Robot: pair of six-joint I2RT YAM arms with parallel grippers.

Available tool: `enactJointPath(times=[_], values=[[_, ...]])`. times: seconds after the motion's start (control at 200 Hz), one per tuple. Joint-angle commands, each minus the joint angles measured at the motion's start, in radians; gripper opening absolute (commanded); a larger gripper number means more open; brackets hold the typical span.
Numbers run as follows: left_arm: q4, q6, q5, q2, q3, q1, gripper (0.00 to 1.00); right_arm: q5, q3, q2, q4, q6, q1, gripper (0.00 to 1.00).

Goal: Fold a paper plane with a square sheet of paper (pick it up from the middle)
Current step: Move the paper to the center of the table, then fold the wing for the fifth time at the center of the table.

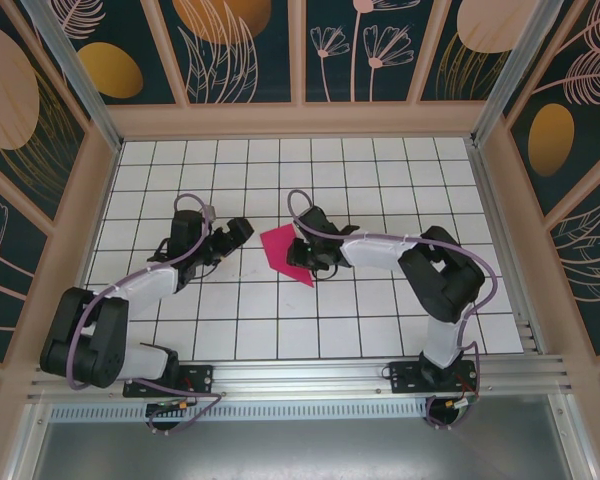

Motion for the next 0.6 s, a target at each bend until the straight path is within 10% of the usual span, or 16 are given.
enactJointPath(times=[0.0, 0.595], values=[[0.06, -0.081, 0.06, 0.022, -0.013, -0.016, 0.93, -0.028, -0.042, 0.014, 0.051, 0.025, -0.014, 0.27], [0.094, -0.236, 0.103, 0.149, -0.007, -0.173, 0.78, -0.261, -0.291, -0.046, 0.323, 0.096, -0.144, 0.28]])
